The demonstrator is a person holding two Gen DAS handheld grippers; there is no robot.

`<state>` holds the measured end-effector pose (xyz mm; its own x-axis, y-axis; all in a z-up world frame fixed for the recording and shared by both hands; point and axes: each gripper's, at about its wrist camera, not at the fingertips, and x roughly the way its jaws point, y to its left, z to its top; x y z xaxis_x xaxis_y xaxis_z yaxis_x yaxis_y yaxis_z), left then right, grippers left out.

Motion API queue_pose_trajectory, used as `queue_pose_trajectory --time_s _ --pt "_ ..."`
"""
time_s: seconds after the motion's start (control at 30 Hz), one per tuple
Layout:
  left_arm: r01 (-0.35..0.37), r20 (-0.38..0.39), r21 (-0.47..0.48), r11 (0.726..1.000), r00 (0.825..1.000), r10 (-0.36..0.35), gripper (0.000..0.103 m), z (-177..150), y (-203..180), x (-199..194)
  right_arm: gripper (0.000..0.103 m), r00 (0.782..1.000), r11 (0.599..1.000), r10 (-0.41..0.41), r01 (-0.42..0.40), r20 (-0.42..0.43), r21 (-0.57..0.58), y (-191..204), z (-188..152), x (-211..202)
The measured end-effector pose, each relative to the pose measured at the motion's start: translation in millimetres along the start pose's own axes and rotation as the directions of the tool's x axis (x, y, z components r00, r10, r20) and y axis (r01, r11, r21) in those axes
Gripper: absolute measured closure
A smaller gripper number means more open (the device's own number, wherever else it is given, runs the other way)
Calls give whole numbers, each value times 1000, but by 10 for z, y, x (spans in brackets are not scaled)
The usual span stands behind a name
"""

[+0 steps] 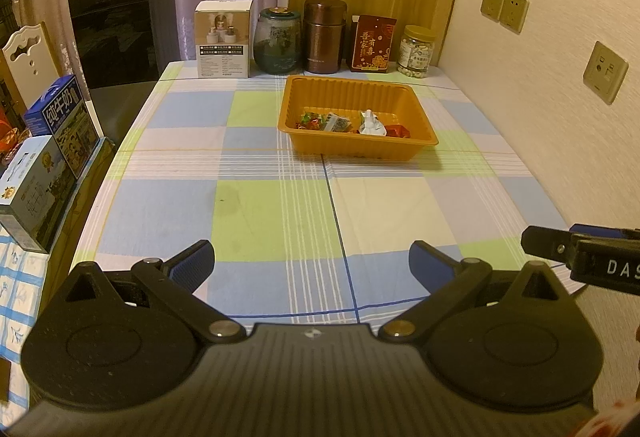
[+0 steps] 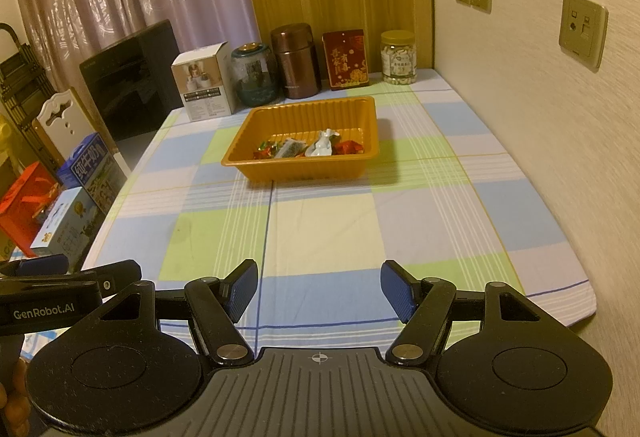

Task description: Organize snacks

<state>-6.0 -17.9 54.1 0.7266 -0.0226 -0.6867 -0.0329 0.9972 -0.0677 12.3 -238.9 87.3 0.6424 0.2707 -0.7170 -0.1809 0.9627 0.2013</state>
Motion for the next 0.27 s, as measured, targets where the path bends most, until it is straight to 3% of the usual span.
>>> queue_pose_trajectory --time_s 0.27 --pt "11 29 11 1000 1000 -11 0 23 -30 -10 35 1000 1000 1 -1 2 0 -11 9 -6"
